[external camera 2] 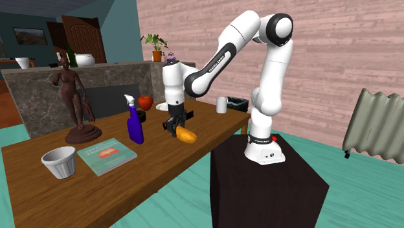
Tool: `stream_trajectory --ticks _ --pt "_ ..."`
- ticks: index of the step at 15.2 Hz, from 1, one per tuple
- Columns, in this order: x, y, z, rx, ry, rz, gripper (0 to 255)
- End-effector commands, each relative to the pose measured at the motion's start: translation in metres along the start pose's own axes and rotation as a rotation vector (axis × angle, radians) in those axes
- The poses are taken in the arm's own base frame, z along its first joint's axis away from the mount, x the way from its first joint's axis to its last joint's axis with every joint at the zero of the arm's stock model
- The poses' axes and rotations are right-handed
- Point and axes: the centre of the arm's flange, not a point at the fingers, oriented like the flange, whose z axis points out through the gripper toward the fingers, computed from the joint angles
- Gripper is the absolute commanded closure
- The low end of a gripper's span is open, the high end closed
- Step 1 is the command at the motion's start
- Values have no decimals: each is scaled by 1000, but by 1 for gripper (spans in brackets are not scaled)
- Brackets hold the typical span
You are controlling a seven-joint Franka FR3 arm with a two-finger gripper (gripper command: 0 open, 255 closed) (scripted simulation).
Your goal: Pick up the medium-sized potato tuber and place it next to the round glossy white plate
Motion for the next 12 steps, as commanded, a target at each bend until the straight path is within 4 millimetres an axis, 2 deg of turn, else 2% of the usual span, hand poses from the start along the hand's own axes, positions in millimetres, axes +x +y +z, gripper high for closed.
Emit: stream_trajectory --ticks 1,12 --pt "1 1 -11 0 0 0 255" --pt "2 6 -68 0 0 0 255"
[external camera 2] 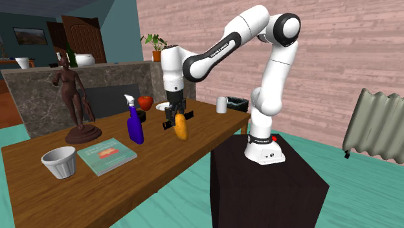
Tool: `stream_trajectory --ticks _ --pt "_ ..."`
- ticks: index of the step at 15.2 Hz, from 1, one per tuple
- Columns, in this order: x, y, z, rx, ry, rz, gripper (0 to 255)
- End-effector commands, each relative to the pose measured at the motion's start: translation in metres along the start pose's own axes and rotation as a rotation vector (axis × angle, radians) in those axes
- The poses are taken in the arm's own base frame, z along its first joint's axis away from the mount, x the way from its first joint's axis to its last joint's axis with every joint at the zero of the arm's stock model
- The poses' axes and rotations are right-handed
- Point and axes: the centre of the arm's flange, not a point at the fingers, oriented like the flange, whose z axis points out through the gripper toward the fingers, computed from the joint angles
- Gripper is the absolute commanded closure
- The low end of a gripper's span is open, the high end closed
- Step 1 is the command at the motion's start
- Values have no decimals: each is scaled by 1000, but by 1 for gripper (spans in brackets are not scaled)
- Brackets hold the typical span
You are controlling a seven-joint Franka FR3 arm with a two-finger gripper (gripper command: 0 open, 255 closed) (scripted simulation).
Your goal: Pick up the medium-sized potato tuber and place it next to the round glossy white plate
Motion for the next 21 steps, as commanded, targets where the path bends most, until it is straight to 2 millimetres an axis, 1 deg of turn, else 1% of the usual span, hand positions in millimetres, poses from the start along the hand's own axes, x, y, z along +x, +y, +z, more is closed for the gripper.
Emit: stream_trajectory --ticks 1,11,12,21 --pt "0 3 -11 0 0 0 255" --pt "1 8 -64 0 0 0 255" --pt "1 8 -66 0 0 0 255" --pt "45 118 -55 0 0 0 255"
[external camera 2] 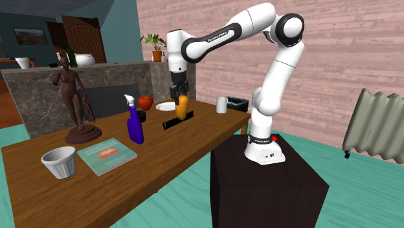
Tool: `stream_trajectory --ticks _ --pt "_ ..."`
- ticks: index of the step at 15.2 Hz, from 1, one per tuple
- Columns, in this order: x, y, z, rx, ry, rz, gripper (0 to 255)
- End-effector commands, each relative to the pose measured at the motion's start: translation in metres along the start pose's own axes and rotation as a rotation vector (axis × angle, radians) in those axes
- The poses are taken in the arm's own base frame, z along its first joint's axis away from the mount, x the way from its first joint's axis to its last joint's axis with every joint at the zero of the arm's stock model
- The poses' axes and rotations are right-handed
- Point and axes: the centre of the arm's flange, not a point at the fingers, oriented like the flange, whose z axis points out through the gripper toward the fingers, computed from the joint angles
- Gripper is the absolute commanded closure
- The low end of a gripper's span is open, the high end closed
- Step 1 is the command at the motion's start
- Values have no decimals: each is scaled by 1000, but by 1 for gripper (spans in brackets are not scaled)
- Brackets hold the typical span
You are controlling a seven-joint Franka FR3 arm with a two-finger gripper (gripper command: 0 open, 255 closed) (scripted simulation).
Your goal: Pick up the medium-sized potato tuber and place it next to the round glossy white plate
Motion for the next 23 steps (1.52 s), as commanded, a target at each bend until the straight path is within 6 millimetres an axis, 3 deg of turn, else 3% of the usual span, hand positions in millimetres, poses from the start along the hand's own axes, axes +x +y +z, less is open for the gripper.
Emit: stream_trajectory --ticks 1,23 --pt "8 25 3 0 0 -1 255" --pt "116 293 29 0 0 -1 255"
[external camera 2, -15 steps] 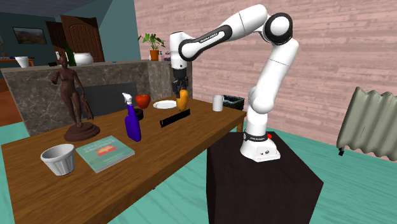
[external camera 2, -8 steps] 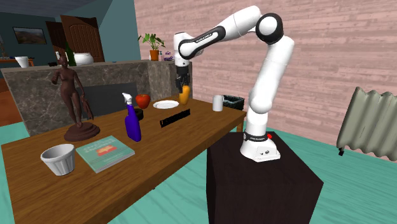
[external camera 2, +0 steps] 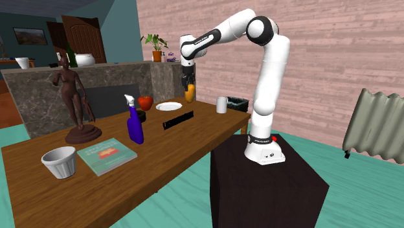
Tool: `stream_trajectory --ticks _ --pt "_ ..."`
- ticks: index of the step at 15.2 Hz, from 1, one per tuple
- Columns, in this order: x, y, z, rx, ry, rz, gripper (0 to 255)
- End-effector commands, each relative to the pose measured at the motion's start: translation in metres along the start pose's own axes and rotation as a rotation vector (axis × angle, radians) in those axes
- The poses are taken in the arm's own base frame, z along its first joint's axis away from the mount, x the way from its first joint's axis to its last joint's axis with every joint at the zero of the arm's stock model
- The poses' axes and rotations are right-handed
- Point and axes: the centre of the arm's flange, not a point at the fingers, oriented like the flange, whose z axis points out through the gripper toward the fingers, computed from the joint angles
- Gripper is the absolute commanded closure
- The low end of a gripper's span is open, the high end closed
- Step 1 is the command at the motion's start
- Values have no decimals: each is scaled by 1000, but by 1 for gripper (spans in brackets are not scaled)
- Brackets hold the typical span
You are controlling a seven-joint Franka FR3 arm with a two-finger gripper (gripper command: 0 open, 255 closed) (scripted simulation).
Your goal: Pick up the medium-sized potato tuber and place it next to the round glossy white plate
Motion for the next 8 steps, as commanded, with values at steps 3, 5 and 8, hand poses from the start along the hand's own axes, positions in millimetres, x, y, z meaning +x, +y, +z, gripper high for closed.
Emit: stream_trajectory --ticks 3,5,8 --pt "20 49 4 -1 0 -2 255" --pt "30 74 6 -1 0 -2 255" --pt "44 110 10 -1 0 -2 255"
